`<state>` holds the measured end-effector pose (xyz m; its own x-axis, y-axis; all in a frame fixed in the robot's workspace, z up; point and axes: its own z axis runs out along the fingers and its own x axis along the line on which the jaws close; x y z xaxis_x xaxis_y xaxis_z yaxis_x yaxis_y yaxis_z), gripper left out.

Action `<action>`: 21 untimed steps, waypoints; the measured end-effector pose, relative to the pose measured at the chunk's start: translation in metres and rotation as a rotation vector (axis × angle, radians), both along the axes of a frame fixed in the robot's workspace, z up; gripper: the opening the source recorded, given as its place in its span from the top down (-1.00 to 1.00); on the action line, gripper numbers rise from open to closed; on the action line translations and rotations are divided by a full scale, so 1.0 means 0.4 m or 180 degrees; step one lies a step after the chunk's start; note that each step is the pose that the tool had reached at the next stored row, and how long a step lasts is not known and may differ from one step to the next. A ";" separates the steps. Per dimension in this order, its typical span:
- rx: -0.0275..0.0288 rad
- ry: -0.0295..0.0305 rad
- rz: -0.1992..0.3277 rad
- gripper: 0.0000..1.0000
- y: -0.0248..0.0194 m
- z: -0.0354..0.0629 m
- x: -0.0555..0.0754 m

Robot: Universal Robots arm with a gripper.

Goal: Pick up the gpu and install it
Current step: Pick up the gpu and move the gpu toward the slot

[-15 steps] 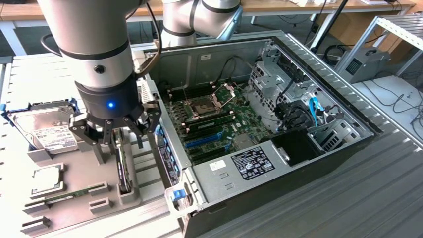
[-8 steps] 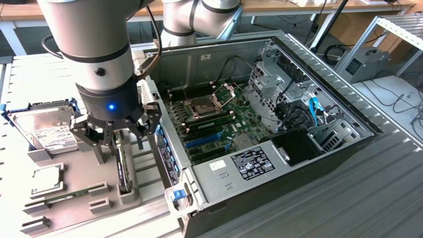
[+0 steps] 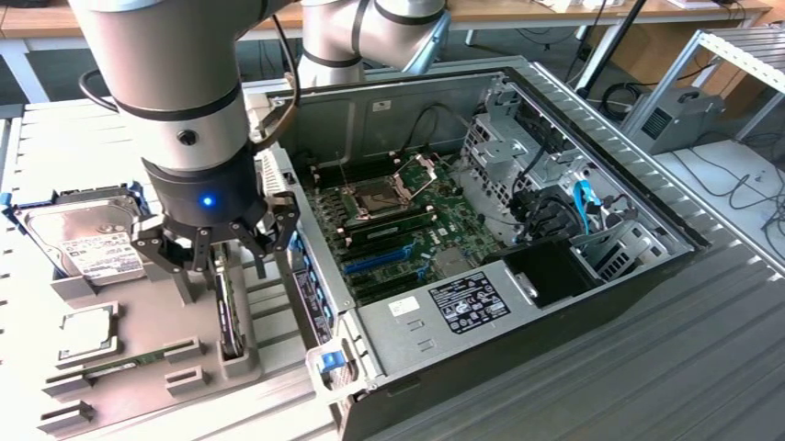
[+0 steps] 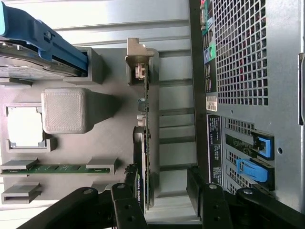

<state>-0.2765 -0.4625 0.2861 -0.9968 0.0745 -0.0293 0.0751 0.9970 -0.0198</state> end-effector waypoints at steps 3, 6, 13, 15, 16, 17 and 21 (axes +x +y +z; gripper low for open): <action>0.0000 0.0000 0.0000 -0.08 0.000 -0.003 0.000; 0.0000 0.0000 0.0000 -0.08 0.000 -0.006 0.000; 0.0000 0.0000 0.0000 -0.08 0.000 -0.013 0.000; 0.0000 0.0000 0.0000 -0.08 0.000 -0.014 0.000; 0.0000 0.0000 0.0000 -0.08 0.000 -0.015 0.000; 0.0000 0.0000 0.0000 -0.08 0.000 -0.016 0.000; 0.0000 0.0000 0.0000 -0.08 0.000 -0.020 0.000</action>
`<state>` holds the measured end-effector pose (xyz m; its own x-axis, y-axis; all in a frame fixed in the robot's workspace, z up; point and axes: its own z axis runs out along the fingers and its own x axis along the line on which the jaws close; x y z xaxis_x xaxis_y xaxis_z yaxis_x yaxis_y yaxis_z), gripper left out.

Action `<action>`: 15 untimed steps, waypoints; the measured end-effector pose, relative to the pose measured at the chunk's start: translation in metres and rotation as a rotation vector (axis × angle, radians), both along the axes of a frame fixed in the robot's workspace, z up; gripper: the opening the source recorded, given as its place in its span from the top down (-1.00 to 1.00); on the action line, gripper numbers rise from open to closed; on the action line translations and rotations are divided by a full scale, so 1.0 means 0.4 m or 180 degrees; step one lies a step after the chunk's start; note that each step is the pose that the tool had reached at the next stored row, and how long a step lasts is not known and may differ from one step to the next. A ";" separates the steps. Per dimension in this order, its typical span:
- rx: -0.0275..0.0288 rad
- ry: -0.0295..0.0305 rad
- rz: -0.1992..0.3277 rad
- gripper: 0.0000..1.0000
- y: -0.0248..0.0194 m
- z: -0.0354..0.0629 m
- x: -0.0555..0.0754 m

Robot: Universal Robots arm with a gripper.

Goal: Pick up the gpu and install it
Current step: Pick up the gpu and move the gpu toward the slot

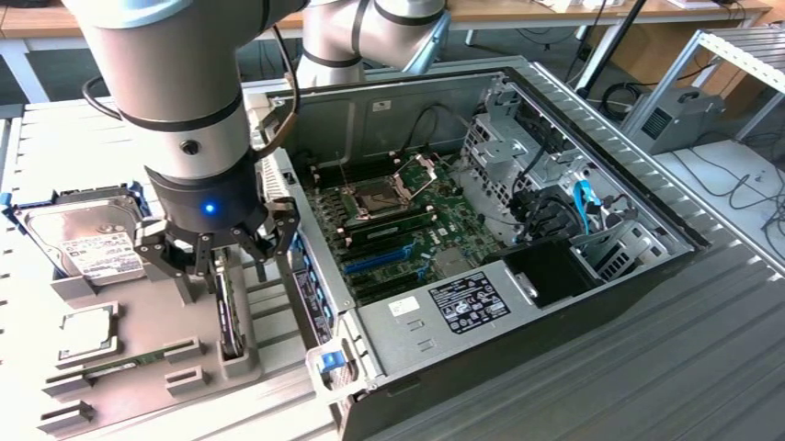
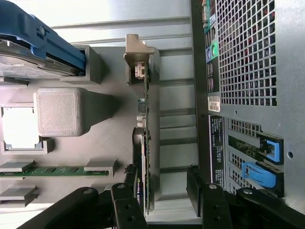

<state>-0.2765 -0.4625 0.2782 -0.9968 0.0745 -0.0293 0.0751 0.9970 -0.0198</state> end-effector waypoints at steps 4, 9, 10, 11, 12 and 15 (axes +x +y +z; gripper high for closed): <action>0.0000 0.0000 0.0000 -0.08 0.000 -0.004 0.000; 0.0000 0.0000 0.0000 -0.08 0.000 -0.009 0.000; 0.0000 0.0000 0.0000 -0.08 0.000 -0.010 0.000; 0.0000 0.0000 0.0000 -0.08 0.000 -0.010 0.000; 0.0000 0.0000 0.0000 -0.08 0.000 -0.012 0.000; 0.0000 0.0000 0.0000 -0.08 0.000 -0.014 0.000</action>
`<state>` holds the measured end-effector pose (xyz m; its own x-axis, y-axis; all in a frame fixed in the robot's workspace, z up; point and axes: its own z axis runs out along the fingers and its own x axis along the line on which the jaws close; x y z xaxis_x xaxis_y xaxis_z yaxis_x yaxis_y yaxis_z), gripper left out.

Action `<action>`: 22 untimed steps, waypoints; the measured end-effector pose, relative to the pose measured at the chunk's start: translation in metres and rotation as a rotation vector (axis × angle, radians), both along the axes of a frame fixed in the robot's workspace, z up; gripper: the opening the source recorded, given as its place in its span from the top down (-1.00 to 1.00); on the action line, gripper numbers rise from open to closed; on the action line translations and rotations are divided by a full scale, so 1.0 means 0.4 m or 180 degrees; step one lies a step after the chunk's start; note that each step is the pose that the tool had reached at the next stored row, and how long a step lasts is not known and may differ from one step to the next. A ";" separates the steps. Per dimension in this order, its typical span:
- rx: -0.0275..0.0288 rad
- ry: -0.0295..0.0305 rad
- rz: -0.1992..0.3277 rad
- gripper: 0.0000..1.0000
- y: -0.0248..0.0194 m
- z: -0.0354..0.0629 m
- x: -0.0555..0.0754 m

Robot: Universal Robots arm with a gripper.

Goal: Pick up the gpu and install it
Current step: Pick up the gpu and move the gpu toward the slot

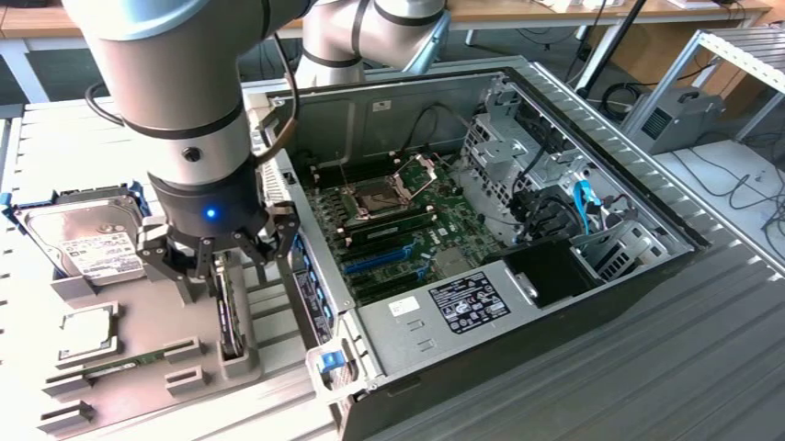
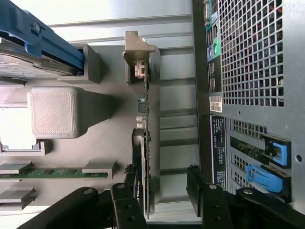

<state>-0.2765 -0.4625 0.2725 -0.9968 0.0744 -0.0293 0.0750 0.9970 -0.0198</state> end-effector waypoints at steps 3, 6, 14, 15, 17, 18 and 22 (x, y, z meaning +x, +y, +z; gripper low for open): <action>0.0000 0.0000 0.0000 -0.08 0.000 -0.003 0.000; 0.0000 0.0000 0.0000 -0.08 0.000 -0.008 0.000; 0.0000 0.0000 0.0000 -0.08 0.032 -0.056 -0.050; 0.0000 0.0001 0.0000 -0.08 0.032 -0.072 -0.052; 0.0000 0.0001 0.0000 0.48 0.032 -0.073 -0.052; 0.0000 0.0001 0.0000 0.48 0.032 -0.073 -0.052; 0.0000 0.0001 0.0000 0.48 0.032 -0.073 -0.052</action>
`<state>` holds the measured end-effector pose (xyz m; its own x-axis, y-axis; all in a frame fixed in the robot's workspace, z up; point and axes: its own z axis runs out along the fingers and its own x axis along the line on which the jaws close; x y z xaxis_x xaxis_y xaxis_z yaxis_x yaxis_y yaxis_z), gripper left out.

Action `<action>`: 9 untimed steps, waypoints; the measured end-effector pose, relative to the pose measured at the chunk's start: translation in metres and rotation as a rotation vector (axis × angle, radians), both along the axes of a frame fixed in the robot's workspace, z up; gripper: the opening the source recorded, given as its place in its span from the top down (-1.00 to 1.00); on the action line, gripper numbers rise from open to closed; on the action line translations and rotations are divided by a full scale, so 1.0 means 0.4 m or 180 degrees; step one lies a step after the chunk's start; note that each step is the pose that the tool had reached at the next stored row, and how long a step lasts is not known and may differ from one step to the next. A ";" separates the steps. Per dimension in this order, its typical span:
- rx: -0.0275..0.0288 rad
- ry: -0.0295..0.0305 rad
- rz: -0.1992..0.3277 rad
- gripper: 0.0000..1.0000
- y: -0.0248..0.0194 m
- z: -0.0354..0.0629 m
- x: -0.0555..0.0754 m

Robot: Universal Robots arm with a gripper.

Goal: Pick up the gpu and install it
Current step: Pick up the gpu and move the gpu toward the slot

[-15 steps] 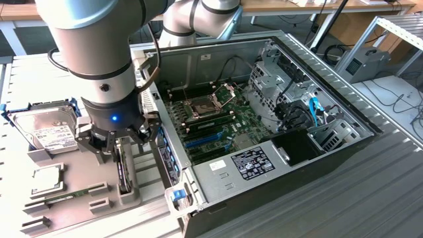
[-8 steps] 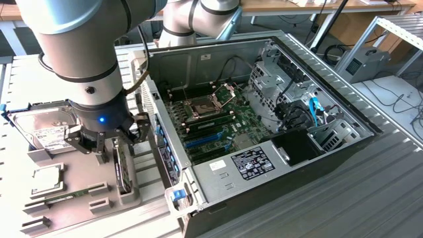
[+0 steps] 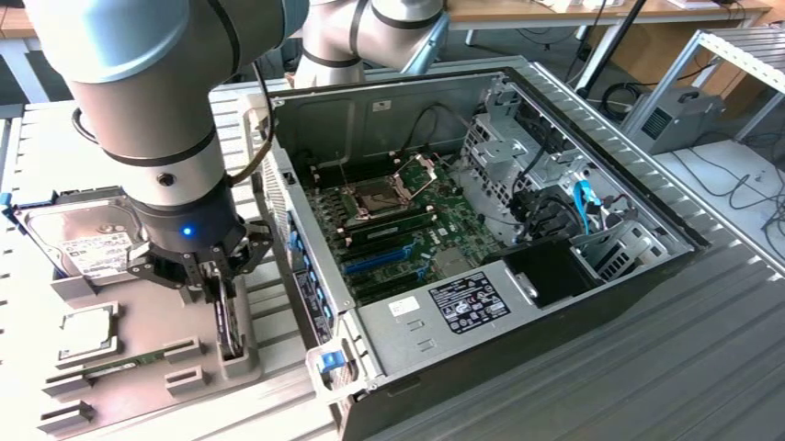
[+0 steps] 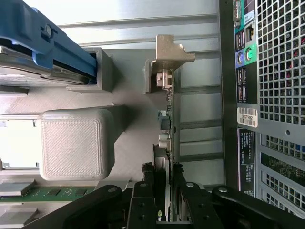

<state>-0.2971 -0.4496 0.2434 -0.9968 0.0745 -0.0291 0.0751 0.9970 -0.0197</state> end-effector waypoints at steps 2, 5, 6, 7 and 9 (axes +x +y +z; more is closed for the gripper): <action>0.0001 -0.0001 0.0000 0.48 0.000 0.000 0.000; 0.0000 0.0000 0.0000 0.48 0.000 0.004 0.000; 0.0000 0.0000 0.0000 0.48 0.000 0.006 0.000; 0.0000 0.0000 0.0000 0.48 0.000 0.008 0.000; 0.0000 0.0000 0.0000 0.48 0.000 0.011 0.000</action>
<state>-0.2970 -0.4496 0.2479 -0.9968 0.0745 -0.0291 0.0751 0.9970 -0.0198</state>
